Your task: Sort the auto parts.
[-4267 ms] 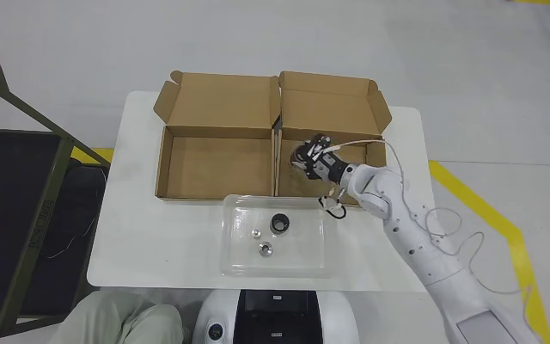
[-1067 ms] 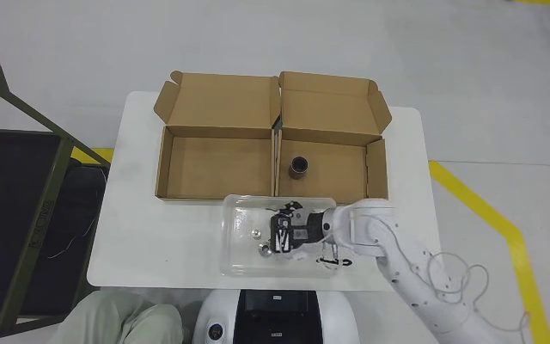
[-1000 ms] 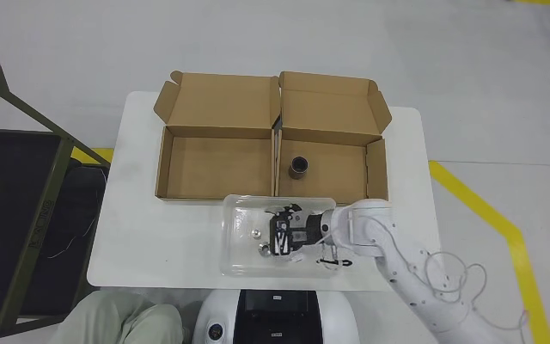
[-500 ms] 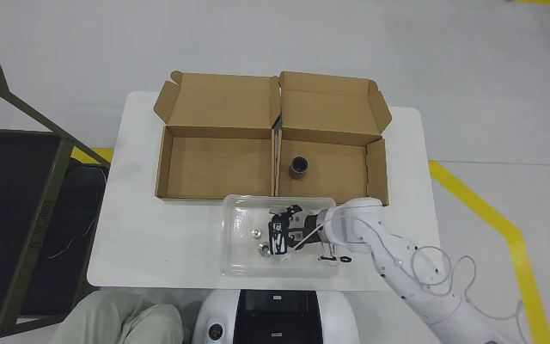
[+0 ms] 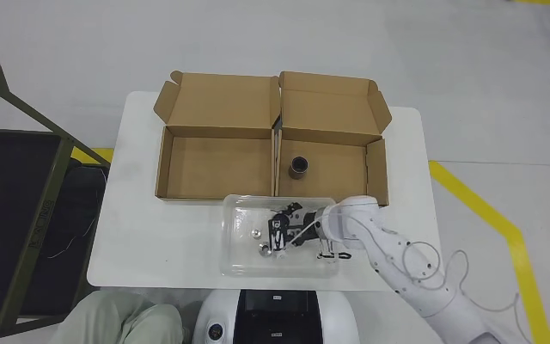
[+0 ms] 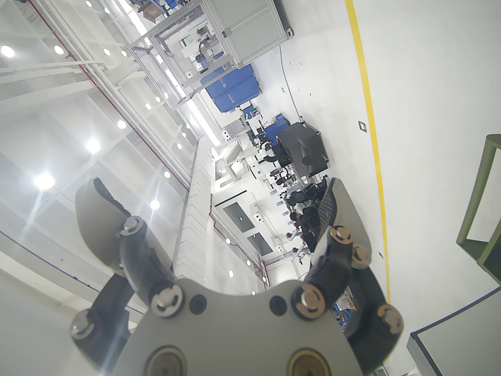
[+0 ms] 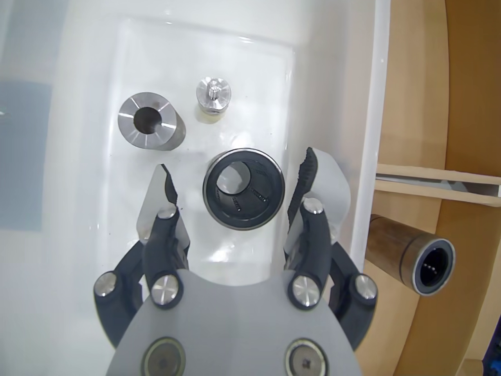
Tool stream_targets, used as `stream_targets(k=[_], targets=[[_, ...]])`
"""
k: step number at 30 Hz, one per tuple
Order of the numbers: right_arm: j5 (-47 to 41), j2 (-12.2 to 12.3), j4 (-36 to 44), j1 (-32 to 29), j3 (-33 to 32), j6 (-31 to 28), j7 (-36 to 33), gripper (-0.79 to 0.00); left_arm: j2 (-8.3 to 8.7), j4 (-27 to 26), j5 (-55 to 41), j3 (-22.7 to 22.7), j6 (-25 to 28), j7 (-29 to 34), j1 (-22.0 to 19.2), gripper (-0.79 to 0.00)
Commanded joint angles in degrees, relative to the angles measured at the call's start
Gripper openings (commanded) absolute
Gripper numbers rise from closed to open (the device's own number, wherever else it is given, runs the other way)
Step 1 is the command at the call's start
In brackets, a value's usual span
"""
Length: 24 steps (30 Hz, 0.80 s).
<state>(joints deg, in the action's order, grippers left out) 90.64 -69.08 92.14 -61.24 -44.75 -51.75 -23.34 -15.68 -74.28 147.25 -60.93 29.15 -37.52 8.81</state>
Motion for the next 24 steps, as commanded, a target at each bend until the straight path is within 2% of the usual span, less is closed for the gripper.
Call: stream_targets(k=[1,12,17,21,24], targets=[[-0.07,-0.05,-0.62,0.31,0.13,0.02,0.34,-0.172,0.0,0.0,0.0,0.0,0.0,0.0,0.0,0.0],[-1.25,-0.26,-4.26,1.72,0.45,-0.54,1.9,-0.234,0.0,0.0,0.0,0.0,0.0,0.0,0.0,0.0],[-2.39,-0.48,-5.94,2.62,0.74,-0.9,2.81,-0.317,0.0,0.0,0.0,0.0,0.0,0.0,0.0,0.0],[-2.99,-0.57,-6.7,3.06,0.93,-1.29,3.52,-0.536,0.0,0.0,0.0,0.0,0.0,0.0,0.0,0.0],[-3.59,-0.62,-7.24,3.31,0.93,-1.37,4.11,-0.785,0.0,0.0,0.0,0.0,0.0,0.0,0.0,0.0]])
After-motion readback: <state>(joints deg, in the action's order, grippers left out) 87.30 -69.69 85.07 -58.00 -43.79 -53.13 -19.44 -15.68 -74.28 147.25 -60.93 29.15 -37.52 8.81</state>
